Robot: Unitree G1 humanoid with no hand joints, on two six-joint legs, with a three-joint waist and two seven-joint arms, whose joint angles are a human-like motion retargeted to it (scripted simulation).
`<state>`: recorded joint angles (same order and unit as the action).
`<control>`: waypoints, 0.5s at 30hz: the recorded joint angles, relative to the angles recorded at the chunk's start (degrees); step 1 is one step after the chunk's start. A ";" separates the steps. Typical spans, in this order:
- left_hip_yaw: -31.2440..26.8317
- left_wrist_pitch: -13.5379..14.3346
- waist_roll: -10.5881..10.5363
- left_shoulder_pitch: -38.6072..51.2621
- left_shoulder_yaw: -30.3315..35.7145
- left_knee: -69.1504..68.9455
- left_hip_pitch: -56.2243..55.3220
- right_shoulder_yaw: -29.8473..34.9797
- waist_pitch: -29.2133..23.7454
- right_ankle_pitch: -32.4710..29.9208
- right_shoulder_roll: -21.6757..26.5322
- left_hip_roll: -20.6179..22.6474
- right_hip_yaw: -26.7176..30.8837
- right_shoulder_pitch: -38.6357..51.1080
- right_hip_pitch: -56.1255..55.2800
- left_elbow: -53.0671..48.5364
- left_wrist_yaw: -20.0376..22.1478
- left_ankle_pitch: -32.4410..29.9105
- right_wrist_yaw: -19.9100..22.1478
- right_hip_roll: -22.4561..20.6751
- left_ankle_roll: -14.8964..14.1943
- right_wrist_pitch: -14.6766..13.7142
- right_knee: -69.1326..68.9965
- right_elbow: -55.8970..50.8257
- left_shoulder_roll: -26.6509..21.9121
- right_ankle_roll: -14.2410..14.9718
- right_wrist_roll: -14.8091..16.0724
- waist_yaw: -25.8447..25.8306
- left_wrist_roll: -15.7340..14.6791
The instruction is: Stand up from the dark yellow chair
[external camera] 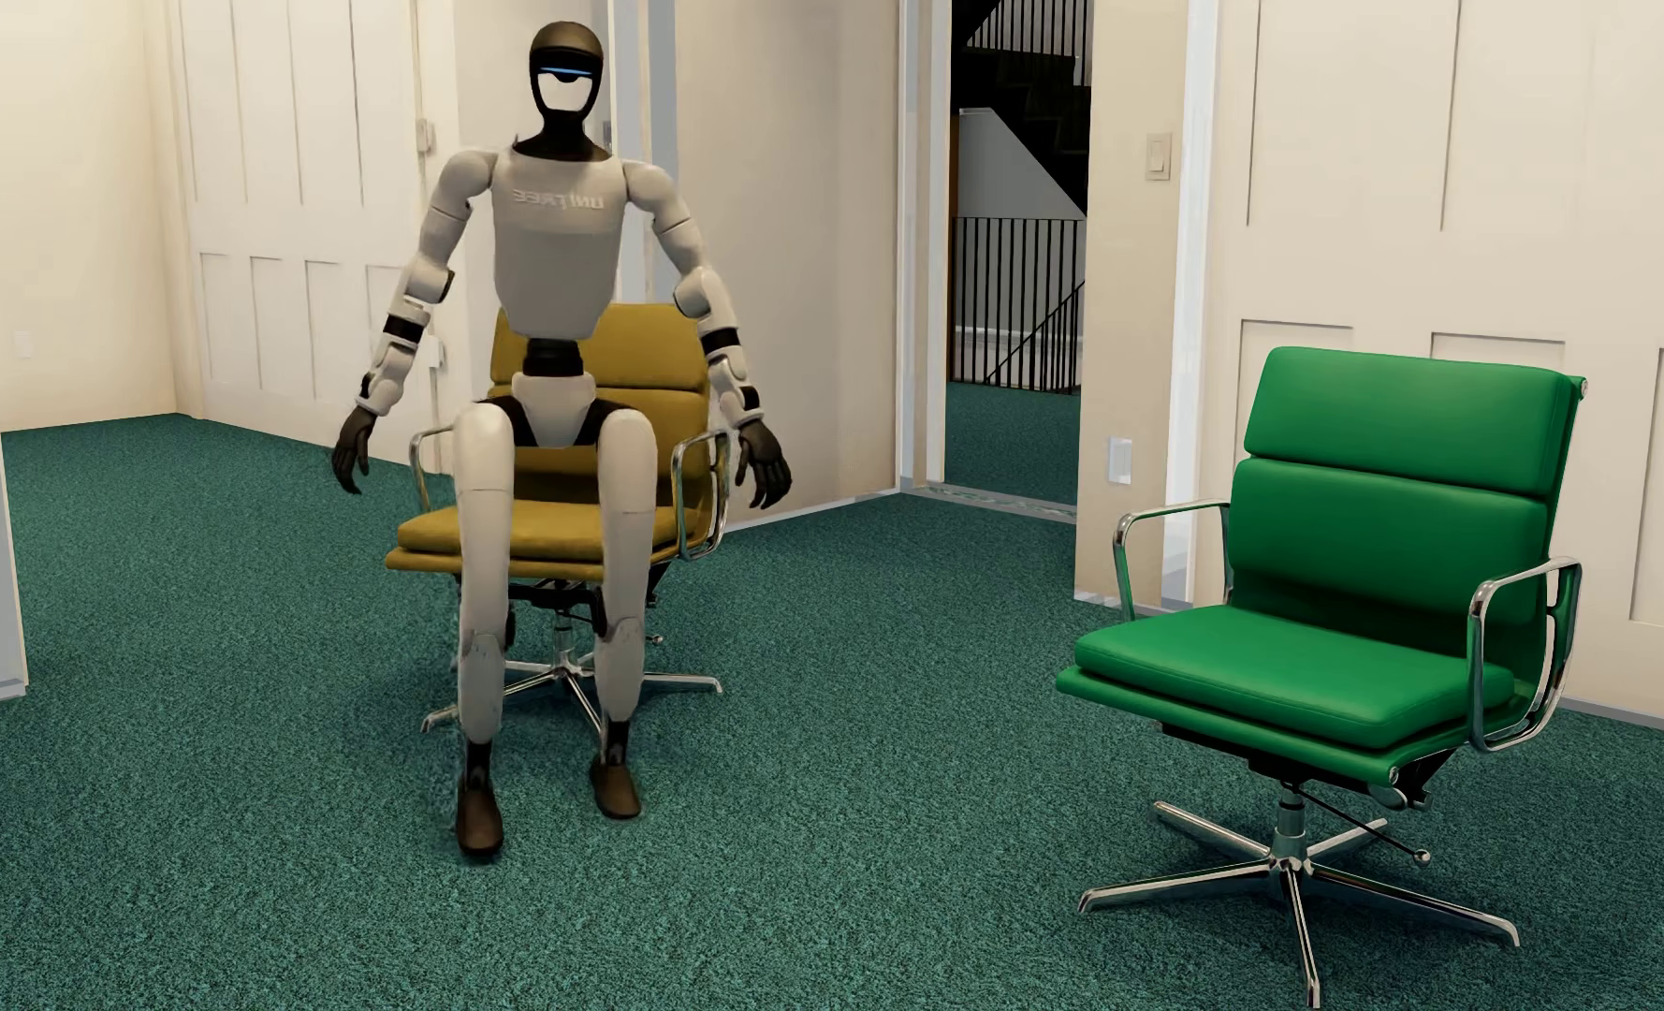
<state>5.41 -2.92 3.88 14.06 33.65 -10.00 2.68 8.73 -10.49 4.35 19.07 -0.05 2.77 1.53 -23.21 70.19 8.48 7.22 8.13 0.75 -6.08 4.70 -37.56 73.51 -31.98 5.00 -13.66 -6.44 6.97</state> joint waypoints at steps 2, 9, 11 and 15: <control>0.64 0.50 0.30 -0.09 1.33 1.19 4.10 -0.39 0.35 -6.39 -0.41 0.75 -0.99 -1.17 0.58 0.53 0.38 1.43 0.50 -3.02 0.57 0.04 18.52 0.71 -0.52 -0.48 0.95 -0.85 -0.65; 2.67 -0.92 -2.29 -3.38 -2.06 -40.99 -1.23 0.06 2.15 -5.92 2.78 -5.29 -3.09 -4.22 13.17 0.29 -1.10 -12.23 0.37 -2.66 -18.06 2.05 19.91 2.24 3.01 -4.54 3.70 2.28 -2.43; 1.44 -1.17 -2.26 -3.37 -0.89 -51.43 -7.70 -0.08 0.74 -3.51 2.76 -7.19 -3.69 -2.27 17.95 1.39 -0.23 -7.35 1.86 -2.06 -14.46 0.96 19.80 1.04 3.68 -5.05 3.70 3.93 -2.51; -1.86 -1.09 -2.08 -5.81 -4.41 -32.05 -13.71 3.50 2.85 0.50 3.24 -8.36 -2.44 -0.39 21.60 1.75 -1.04 -4.26 4.09 1.56 -10.50 -0.75 19.54 -2.48 4.68 -2.11 3.86 5.84 -2.87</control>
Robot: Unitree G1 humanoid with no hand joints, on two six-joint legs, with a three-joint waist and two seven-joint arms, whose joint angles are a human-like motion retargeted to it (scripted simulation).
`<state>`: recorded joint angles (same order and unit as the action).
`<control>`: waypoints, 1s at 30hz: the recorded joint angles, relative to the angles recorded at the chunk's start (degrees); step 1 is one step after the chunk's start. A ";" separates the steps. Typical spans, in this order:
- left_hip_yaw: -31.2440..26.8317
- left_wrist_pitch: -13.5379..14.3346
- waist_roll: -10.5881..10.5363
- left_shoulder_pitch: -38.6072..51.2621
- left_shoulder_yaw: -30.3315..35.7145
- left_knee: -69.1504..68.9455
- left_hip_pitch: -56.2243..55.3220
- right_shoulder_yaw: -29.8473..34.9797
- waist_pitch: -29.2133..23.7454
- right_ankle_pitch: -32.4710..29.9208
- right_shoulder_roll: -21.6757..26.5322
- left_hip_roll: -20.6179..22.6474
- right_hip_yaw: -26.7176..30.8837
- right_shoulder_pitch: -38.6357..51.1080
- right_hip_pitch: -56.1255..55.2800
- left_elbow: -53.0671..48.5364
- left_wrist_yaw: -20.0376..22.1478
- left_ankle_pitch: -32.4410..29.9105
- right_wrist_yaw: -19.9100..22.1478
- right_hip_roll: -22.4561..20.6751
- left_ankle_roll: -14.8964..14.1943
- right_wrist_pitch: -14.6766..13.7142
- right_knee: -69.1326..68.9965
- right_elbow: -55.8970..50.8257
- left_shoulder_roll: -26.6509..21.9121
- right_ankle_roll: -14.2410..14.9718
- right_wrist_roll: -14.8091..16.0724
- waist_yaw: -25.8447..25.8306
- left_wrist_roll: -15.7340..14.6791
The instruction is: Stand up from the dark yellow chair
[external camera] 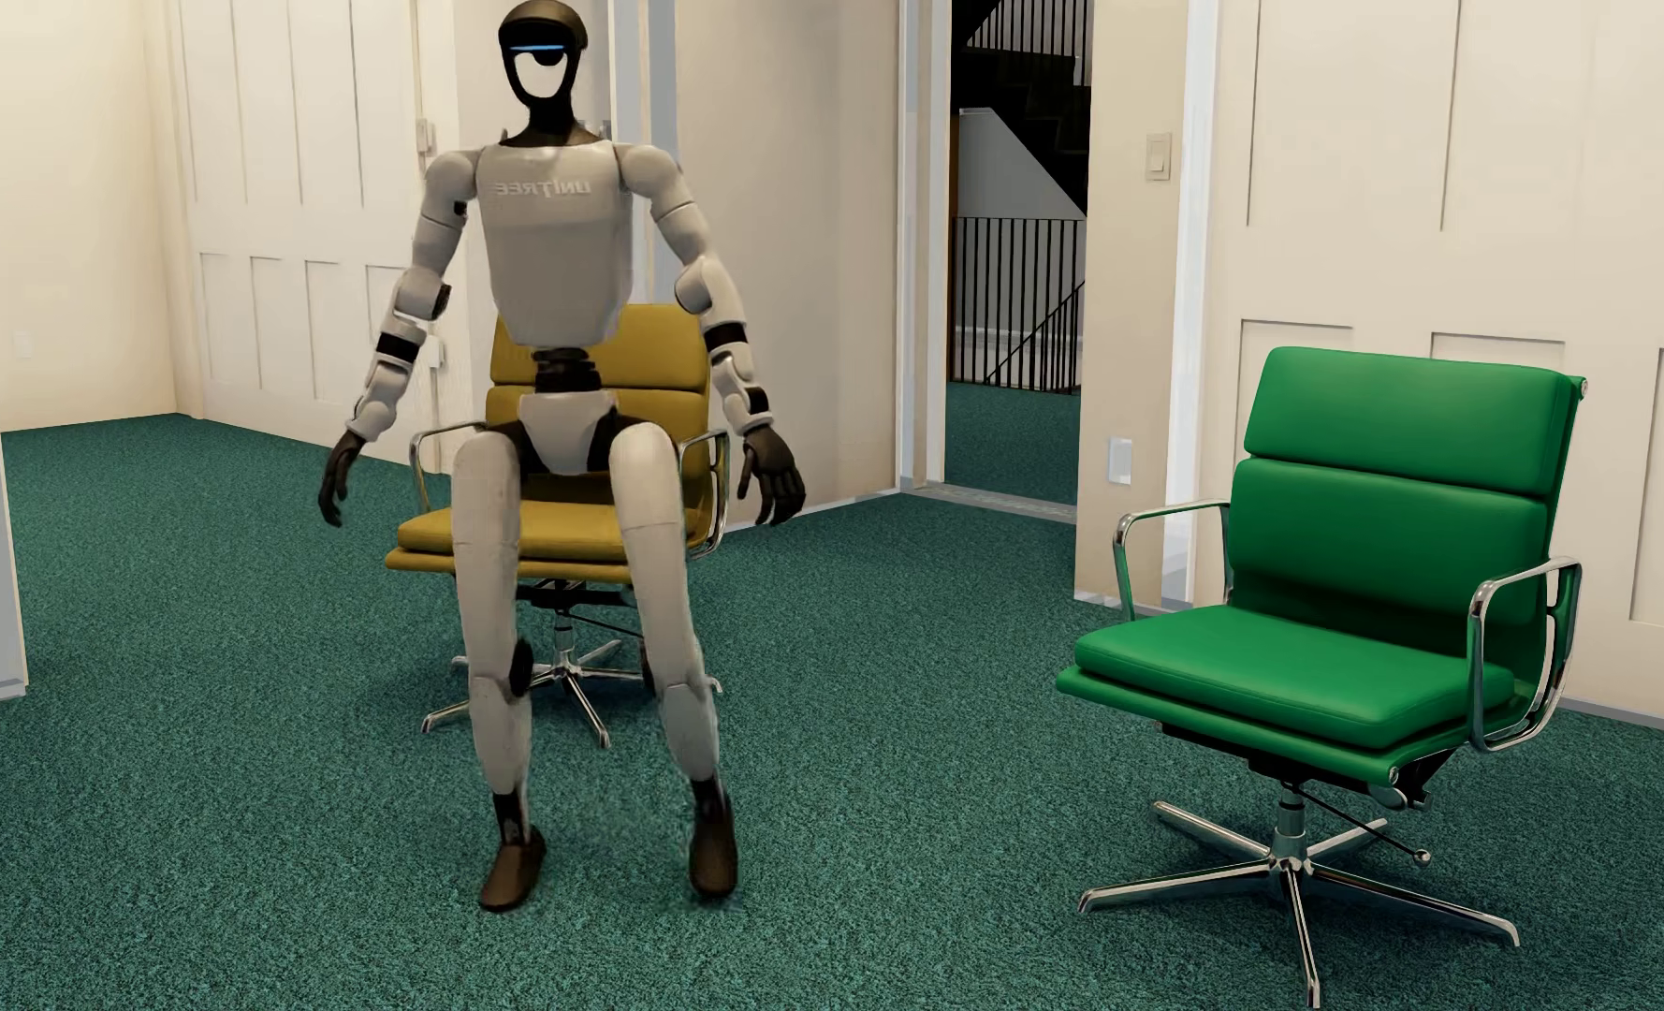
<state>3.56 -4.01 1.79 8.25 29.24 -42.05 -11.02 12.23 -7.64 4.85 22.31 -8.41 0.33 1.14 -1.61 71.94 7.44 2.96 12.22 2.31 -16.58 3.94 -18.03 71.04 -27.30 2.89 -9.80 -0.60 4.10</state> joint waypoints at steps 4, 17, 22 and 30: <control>-6.01 -0.03 -0.83 -2.08 -1.34 25.00 0.58 4.74 2.17 4.58 -0.16 -2.54 3.12 1.65 -4.17 0.41 0.08 -9.45 -0.23 3.61 0.71 -0.44 -7.99 0.00 -0.74 2.85 -0.15 -0.75 -0.71; -0.66 2.47 1.42 -1.45 -4.21 31.17 8.95 8.12 2.40 -0.07 -2.91 1.30 2.87 5.23 -13.19 -1.32 0.63 1.16 -3.42 5.90 1.09 -0.47 -9.14 6.57 -4.21 6.55 -6.09 -2.38 -0.67; -0.15 3.21 1.98 -2.85 -3.81 31.64 8.54 8.73 2.50 -2.52 -1.97 2.27 1.19 4.45 -8.97 -0.95 1.70 0.54 -1.13 3.66 4.04 -1.20 0.01 5.79 -1.13 5.26 -4.95 -1.74 -1.74; -1.33 3.15 1.72 -2.30 -2.61 32.88 5.30 8.29 1.34 -3.53 -2.25 0.59 -0.25 4.11 -8.42 -0.26 2.09 -2.58 -0.85 2.10 4.00 -1.58 5.11 6.91 1.04 5.04 -4.00 -1.64 -2.86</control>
<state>2.23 -0.87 3.52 5.96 26.63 -9.16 -5.72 20.52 -6.30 1.31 20.07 -7.82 0.07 5.25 -10.03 71.68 9.53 0.38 11.37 4.41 -12.58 2.37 -12.92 77.94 -26.27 7.93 -13.80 -2.24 1.25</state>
